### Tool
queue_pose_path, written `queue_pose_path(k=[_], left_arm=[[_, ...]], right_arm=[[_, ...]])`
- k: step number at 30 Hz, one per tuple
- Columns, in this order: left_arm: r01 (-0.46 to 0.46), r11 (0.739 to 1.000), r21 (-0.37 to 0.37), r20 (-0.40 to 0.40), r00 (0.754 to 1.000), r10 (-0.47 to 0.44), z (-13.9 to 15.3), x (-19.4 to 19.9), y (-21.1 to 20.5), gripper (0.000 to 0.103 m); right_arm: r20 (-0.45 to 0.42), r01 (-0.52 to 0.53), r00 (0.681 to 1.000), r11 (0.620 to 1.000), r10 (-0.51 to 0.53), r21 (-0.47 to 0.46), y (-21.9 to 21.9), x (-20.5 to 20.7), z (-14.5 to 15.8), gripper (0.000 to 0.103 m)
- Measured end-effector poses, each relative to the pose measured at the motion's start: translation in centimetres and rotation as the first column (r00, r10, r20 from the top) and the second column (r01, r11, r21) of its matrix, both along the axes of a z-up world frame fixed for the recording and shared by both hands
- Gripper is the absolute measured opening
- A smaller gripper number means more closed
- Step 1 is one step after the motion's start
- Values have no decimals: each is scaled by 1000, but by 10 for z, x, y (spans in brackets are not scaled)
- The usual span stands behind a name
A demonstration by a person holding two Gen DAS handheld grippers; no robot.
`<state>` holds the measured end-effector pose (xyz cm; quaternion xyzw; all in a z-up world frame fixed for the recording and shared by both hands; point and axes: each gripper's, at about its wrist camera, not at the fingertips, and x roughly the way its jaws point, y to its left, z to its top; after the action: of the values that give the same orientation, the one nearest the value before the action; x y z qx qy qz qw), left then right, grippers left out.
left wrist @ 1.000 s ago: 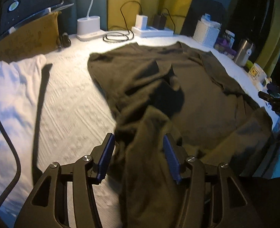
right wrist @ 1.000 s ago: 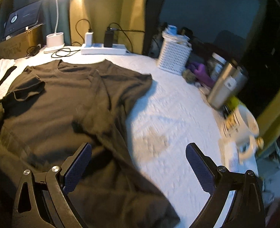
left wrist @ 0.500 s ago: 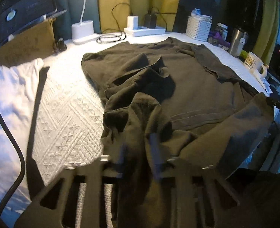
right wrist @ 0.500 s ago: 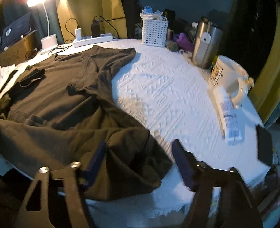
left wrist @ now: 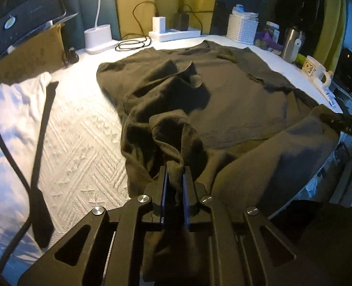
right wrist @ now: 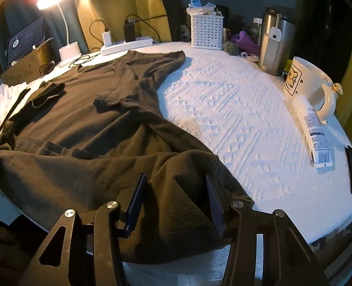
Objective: Fold small clothes
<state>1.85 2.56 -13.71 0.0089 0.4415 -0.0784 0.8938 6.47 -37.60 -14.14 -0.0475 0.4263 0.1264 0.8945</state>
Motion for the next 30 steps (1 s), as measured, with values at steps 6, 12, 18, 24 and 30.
queue_pose_path(k=[6, 12, 18, 24, 30], left_arm=[[-15, 1000, -15, 58, 998, 16, 12, -8, 4, 7], [-45, 998, -32, 129, 990, 49, 39, -13, 16, 5], [-58, 997, -44, 213, 975, 66, 69, -18, 24, 4], [-67, 996, -54, 257, 963, 79, 87, -18, 27, 4], [-88, 993, -73, 321, 941, 107, 108, -18, 33, 4]], right_arm=[[60, -22, 998, 1000, 21, 10, 0, -10, 24, 14], [136, -41, 990, 999, 39, 6, 7, -13, 55, 13], [202, -56, 978, 998, 55, 0, 13, -11, 83, 13], [261, -59, 964, 998, 56, 1, 15, -8, 106, 13], [313, -60, 948, 998, 56, 5, 15, 4, 128, 12]])
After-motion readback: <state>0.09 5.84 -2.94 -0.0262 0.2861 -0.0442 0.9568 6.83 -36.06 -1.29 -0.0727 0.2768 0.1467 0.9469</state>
